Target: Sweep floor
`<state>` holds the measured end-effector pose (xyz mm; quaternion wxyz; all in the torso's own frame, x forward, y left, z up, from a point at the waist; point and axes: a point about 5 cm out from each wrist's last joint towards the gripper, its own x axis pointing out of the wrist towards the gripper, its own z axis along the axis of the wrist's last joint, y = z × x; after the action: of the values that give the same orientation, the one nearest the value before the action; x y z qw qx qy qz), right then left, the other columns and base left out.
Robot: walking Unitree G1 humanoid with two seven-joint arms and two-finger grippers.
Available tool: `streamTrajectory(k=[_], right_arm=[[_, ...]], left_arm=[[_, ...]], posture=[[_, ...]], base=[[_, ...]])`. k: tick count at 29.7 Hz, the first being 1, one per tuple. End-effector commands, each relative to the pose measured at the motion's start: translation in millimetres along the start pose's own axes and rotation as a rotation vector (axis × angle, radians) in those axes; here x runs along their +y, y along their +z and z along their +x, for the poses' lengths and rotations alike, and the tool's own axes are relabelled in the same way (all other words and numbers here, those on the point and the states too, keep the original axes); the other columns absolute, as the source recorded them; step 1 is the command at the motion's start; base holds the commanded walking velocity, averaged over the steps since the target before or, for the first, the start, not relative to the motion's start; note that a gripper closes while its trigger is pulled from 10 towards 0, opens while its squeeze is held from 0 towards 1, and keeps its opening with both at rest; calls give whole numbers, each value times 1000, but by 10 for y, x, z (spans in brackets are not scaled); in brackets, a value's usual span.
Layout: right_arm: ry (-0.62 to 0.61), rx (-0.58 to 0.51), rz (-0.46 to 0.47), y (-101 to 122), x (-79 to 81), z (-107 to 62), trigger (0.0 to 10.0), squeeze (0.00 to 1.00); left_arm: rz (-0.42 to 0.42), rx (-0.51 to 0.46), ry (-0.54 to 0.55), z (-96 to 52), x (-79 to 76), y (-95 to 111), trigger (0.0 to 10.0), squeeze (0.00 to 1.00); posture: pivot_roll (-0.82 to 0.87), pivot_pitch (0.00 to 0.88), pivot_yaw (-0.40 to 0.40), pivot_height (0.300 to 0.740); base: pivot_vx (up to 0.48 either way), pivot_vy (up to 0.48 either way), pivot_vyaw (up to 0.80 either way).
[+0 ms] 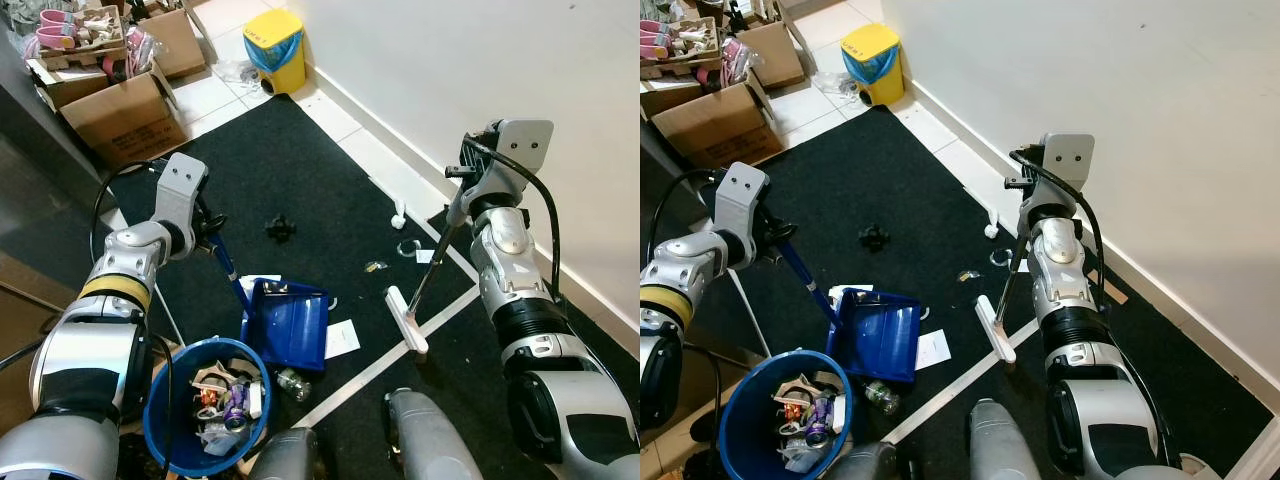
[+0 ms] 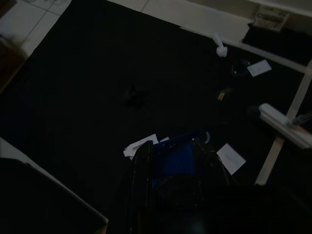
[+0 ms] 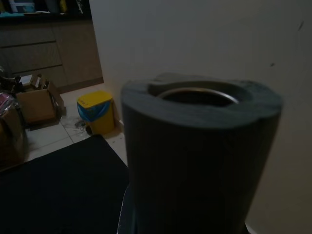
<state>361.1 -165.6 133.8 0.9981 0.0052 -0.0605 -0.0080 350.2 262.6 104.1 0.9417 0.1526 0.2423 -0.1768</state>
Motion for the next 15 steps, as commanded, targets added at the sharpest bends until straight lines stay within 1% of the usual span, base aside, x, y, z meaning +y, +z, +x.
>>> streamTrajectory(k=[1, 5, 6, 7, 10, 13, 14, 15], right_arm=[[23, -29, 2, 58, 63, 33, 10000, 0], [63, -36, 11, 61, 144, 43, 10000, 0], [79, -37, 16, 64, 186, 54, 10000, 0], [79, -37, 16, 64, 186, 54, 10000, 0], [97, -30, 17, 64, 239, 79, 10000, 0], [115, -16, 11, 53, 301, 101, 10000, 0], [115, -16, 11, 53, 301, 101, 10000, 0], [121, -13, 9, 50, 323, 108, 10000, 0]], left_arm=[[62, 45, 70, -125, 201, -19, 10000, 0], [78, 79, 88, -174, 253, -93, 10000, 0], [58, 73, 87, -179, 252, -110, 10000, 0], [58, 73, 87, -179, 252, -110, 10000, 0], [9, 64, 84, -179, 247, -125, 10000, 0], [-34, 78, 44, -143, 160, -203, 10000, 0], [-34, 78, 44, -143, 160, -203, 10000, 0], [-66, 67, 28, -120, 121, -208, 10000, 0]], posture=[[-47, 97, 65, 740], [-45, 108, 54, 740], [-38, 115, 47, 740], [-38, 115, 47, 740], [-27, 128, 36, 740], [-17, 152, 23, 740], [-17, 152, 23, 740], [-15, 164, 20, 740]], base=[[0, 0, 0], [0, 0, 0], [0, 0, 0], [0, 0, 0], [0, 0, 0], [0, 0, 0], [0, 0, 0], [0, 0, 0]])
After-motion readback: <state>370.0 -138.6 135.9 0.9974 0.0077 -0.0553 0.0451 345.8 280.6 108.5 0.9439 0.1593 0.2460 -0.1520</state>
